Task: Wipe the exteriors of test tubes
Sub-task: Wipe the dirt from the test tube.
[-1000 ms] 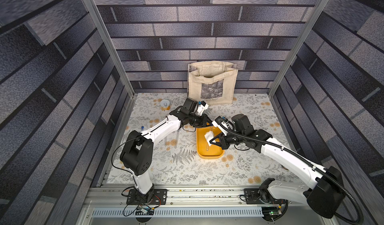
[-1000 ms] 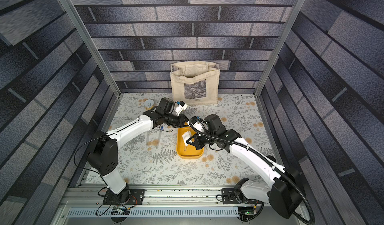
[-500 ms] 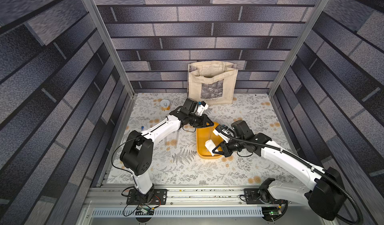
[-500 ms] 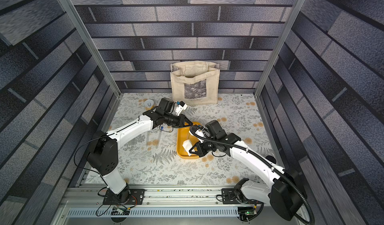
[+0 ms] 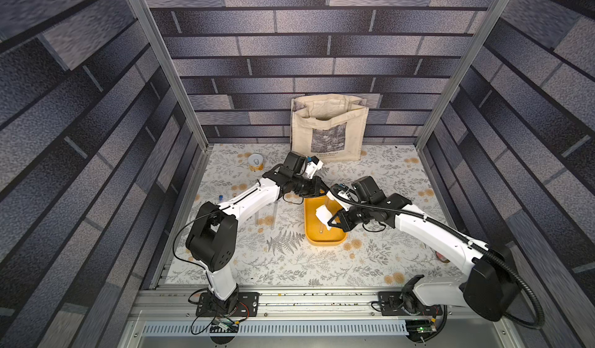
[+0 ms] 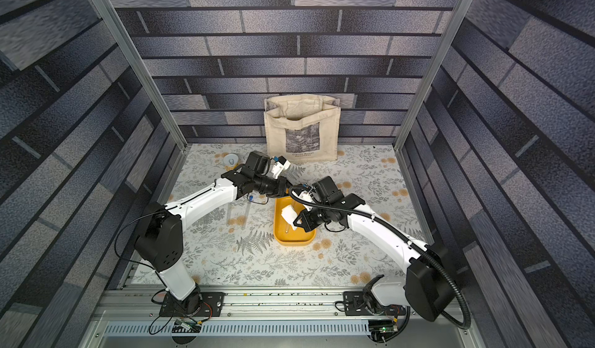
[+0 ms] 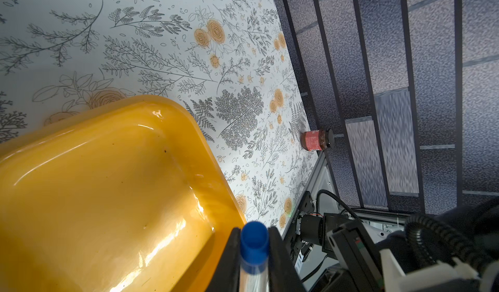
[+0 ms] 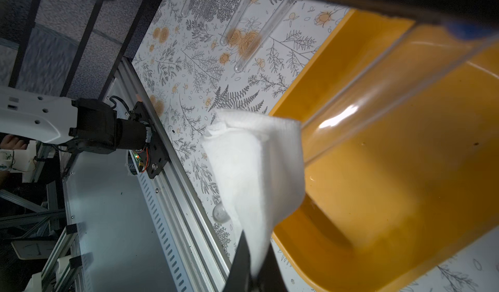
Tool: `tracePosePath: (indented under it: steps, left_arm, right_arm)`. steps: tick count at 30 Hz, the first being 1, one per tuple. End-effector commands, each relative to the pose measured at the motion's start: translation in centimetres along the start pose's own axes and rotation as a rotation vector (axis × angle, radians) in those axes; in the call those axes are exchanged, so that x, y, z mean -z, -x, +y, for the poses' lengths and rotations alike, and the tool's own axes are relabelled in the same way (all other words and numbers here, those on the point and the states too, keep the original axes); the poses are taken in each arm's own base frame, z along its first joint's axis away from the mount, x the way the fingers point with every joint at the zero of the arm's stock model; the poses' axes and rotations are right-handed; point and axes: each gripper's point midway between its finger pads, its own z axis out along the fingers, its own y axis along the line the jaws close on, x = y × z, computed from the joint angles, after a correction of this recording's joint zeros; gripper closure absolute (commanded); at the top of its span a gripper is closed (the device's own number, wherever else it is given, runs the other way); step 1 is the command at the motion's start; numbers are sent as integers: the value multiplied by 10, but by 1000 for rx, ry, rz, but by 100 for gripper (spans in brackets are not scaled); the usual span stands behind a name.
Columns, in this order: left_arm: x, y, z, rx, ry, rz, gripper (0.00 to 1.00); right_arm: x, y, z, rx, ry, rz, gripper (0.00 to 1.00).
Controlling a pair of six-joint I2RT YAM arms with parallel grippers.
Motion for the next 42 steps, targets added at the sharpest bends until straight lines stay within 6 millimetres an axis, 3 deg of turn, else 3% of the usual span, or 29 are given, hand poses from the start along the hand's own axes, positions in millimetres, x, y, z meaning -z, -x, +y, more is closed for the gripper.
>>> tracePosePath:
  steps: [1,6,8,14,16,35,42]
  left_arm:
    - [6,-2,-2,-13,-11,-2,81]
    - [7,-3,-2,-15,-12,-2,81]
    - [7,-3,-1,-14,-14,0,81]
    - [9,-2,-1,-15,-14,-5,81]
    - [10,-1,-1,-16,-14,-8,81]
    - [9,-2,1,-10,-10,-10,81]
    - [10,-2,1,-10,-11,-11,81]
  right_arm:
    - [3,10,-13,2,-47,-2,100]
    - [6,15,-31,-34,-97,-17,100]
    - [12,29,-30,-19,-106,-52,100]
    - [11,25,-26,-20,-83,-48,100]
    - [6,11,-27,-32,-78,-23,100]
    - [-22,-47,14,11,-35,57,100]
    - [-21,-48,13,21,-52,62,100]
